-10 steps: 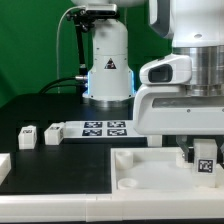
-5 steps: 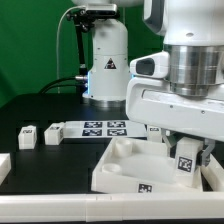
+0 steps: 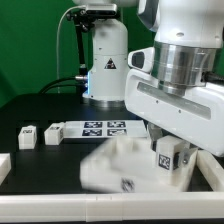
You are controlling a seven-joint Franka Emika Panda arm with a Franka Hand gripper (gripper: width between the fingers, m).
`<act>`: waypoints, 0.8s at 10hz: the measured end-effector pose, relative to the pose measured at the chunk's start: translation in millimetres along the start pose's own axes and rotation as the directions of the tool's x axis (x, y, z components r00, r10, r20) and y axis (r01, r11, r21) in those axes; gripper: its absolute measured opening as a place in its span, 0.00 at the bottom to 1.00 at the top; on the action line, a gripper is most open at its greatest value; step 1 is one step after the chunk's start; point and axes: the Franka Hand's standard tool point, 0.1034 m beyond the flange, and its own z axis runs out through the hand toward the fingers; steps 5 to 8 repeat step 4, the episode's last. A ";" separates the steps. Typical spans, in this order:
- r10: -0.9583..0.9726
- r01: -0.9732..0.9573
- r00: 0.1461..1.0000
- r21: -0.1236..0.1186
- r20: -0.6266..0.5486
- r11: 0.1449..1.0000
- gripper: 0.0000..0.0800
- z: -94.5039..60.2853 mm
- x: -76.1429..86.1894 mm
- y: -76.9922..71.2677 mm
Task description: Assemble one leg
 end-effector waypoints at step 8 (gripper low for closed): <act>-0.004 0.004 1.000 0.000 0.000 1.000 0.81 0.2 -0.3 -0.1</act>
Offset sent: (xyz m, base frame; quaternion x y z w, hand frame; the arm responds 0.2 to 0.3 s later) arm 0.0000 0.0000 0.0000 0.0000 0.0000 0.0000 1.0000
